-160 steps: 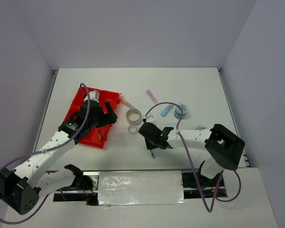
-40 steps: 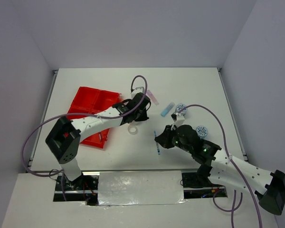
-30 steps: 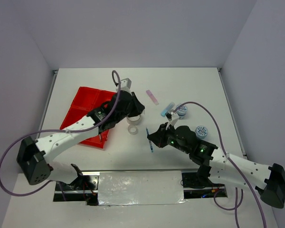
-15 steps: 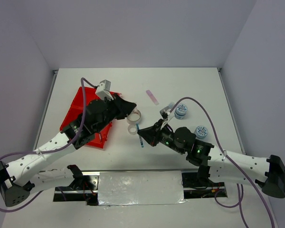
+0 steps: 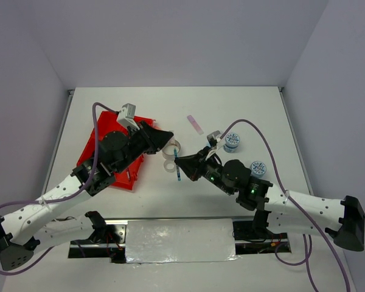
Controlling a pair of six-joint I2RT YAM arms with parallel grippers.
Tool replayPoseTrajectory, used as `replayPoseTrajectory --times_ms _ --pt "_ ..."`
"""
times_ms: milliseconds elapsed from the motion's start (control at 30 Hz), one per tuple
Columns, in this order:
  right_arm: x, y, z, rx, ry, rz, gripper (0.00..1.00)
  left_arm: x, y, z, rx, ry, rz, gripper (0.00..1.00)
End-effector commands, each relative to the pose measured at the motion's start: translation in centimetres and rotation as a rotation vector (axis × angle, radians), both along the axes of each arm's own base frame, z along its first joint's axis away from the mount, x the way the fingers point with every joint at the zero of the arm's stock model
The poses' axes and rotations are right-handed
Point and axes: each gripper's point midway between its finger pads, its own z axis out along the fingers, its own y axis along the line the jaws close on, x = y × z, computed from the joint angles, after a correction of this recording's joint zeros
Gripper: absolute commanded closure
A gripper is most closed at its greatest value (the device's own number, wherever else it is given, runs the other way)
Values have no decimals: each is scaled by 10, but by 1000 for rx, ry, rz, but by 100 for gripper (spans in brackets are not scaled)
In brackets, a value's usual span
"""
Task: Sort the stationery into containers
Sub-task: Close the pen cap on the pen.
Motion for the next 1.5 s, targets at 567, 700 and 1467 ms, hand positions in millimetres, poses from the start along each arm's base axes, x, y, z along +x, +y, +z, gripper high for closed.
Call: replayPoseTrajectory --times_ms 567,700,1467 --pt "10 7 33 53 -17 -49 100 -8 -1 23 -63 -67 -35 100" --pt "10 6 37 58 -16 -48 100 -9 -1 22 -62 -67 -38 100" --pt "11 -4 47 103 25 -86 100 -3 -9 14 -16 -74 -52 100"
